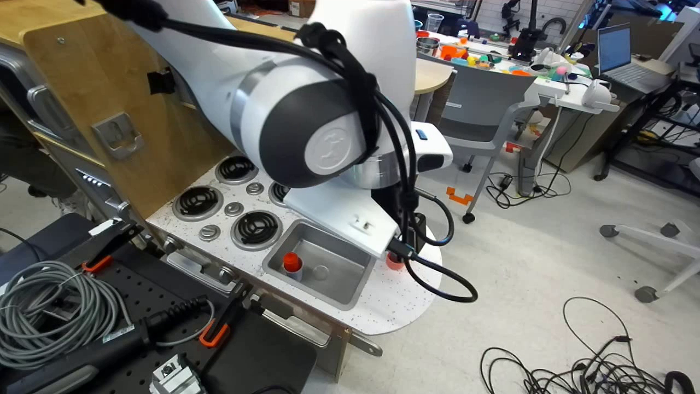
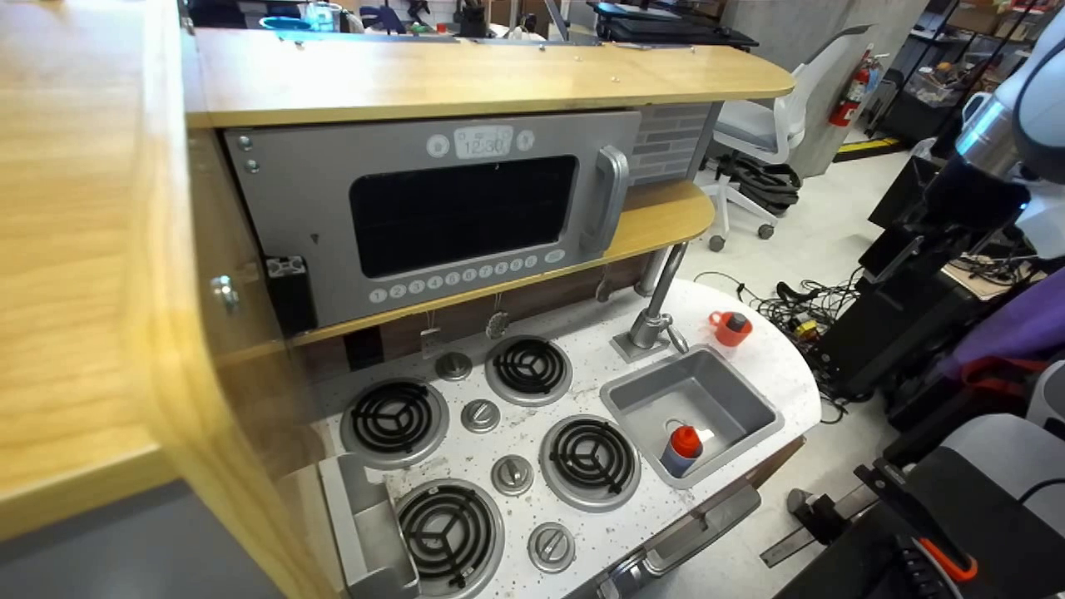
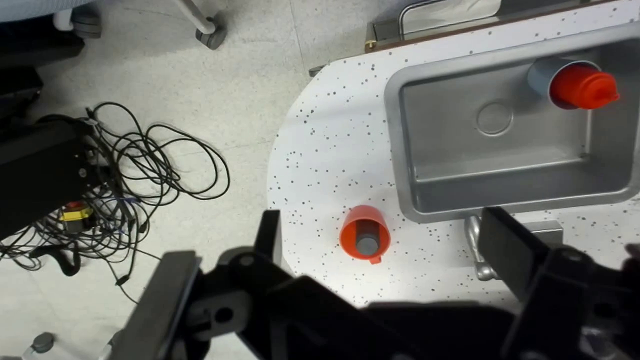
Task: Remove the gray object from the orange cup
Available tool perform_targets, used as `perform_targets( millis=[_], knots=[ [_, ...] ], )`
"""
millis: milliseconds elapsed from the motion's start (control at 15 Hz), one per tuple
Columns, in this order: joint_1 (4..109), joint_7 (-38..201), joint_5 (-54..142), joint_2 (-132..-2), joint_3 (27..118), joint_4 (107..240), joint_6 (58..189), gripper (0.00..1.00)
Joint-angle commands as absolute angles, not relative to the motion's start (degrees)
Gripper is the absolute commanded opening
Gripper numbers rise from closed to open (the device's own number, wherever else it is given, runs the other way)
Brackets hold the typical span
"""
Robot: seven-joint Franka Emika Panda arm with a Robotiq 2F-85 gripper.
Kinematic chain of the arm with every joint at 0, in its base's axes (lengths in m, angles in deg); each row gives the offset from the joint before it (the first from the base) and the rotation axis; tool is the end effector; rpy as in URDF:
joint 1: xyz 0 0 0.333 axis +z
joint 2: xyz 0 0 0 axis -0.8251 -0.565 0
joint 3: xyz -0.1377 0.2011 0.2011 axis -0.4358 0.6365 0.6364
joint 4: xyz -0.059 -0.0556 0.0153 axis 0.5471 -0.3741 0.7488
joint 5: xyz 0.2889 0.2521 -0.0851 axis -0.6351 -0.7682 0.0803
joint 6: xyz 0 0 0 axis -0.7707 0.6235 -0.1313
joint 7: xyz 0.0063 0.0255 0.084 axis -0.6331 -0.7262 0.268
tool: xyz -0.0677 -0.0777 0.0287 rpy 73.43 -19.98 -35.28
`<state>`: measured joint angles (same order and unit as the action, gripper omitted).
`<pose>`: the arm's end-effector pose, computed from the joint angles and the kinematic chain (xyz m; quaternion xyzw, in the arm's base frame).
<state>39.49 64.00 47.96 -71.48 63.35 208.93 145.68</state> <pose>0.4920 -0.2670 0.2208 0.9927 -0.0744 0.0397 0.0862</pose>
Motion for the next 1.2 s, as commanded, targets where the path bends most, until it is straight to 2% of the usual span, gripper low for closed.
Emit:
perform_targets(
  millis=[0,533,1133],
  knots=[
    [36.3,60.4,45.2,-78.2,65.4,200.2,141.5,1.0],
    [33.5,58.5,44.9,-92.9,67.6,182.7,132.6,1.0],
    [33.7,58.5,44.7,-105.1,70.5,166.7,129.5,1.0]
  ],
)
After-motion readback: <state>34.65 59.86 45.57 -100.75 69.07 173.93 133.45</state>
